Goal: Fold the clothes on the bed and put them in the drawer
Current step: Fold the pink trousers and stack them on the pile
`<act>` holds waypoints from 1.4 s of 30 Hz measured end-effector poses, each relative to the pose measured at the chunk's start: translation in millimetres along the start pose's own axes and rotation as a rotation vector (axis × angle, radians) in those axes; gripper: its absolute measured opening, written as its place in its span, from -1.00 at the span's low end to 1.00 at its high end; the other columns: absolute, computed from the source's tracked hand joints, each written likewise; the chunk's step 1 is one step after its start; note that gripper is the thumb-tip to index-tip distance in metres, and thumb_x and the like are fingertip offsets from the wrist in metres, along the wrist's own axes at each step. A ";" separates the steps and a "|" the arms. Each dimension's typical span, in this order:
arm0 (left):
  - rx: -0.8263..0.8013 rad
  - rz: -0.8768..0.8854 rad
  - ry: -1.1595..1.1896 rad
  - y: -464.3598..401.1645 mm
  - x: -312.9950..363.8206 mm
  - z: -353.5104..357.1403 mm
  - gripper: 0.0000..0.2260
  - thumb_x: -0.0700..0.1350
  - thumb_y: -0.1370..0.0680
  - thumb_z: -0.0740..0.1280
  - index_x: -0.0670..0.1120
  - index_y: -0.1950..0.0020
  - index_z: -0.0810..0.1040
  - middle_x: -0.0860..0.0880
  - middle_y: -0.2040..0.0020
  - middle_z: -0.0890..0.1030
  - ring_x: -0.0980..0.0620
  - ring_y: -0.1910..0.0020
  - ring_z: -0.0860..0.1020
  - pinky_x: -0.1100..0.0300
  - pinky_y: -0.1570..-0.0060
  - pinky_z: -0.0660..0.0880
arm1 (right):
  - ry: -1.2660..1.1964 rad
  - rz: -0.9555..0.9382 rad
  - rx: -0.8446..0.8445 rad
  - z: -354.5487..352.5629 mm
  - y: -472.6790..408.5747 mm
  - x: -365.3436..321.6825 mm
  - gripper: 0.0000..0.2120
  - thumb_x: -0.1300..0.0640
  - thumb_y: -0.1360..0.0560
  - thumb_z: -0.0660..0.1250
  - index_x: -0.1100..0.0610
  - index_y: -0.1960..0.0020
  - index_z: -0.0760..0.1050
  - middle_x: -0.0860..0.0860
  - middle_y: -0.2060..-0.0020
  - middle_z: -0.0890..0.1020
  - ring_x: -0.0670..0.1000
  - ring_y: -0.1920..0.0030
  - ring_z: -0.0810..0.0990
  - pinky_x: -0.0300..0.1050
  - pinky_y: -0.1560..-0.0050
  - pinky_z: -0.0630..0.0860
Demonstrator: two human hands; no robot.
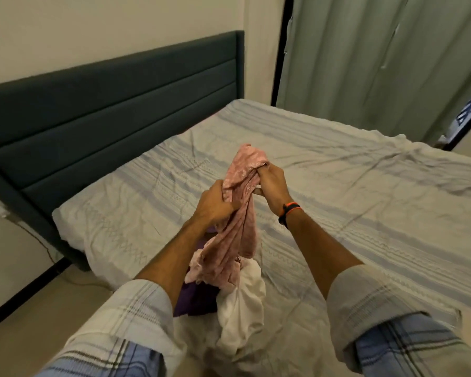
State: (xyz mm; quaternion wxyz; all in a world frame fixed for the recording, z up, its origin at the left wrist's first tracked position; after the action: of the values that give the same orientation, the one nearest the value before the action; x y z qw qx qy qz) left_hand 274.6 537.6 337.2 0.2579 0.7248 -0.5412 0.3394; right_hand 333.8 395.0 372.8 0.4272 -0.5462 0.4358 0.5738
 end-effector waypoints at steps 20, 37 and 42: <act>-0.036 0.056 0.072 -5.5 35.0 23.9 -0.72 0.04 -0.49 0.42 -0.12 -0.08 0.61 -0.12 0.02 0.66 -0.13 0.04 0.60 0.15 0.16 0.44 | -0.085 -0.076 0.143 -38.2 36.5 -1.4 -0.79 0.26 -0.63 0.24 0.28 -0.22 0.55 0.11 -0.05 0.68 0.06 -0.05 0.68 -0.07 -0.03 0.65; -0.176 -0.052 0.706 26.0 174.3 135.0 -0.72 -0.08 -0.48 0.48 -0.20 -0.10 0.57 -0.16 0.00 0.67 -0.10 0.06 0.64 -0.06 0.02 0.61 | 0.431 -0.143 0.236 -222.2 92.3 6.6 -0.89 0.00 -0.48 0.45 0.03 0.14 0.62 -0.04 0.26 0.68 0.02 0.23 0.61 0.01 0.12 0.53; -0.373 -0.065 0.523 53.5 190.4 199.1 -0.43 -0.05 -0.35 0.60 -0.11 -0.29 0.49 -0.06 -0.14 0.62 0.00 -0.08 0.61 0.06 -0.01 0.59 | 0.247 -0.181 0.245 -281.0 96.4 -3.4 -0.71 -0.06 -0.51 0.38 0.14 -0.04 0.65 0.11 0.06 0.72 0.13 -0.02 0.67 0.26 -0.11 0.57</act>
State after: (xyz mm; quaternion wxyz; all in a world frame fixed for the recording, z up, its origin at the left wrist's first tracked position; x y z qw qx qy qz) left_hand 300.6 258.9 357.6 0.5276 0.5702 -0.4859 0.4005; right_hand 312.3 98.7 372.8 0.4835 -0.5934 0.5007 0.4043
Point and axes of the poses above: each hand's wrist, its own y-axis away from the middle knuckle, its own z-axis out of the palm, x = y × z, the point moved 7 cm from there along -y, towards the middle knuckle
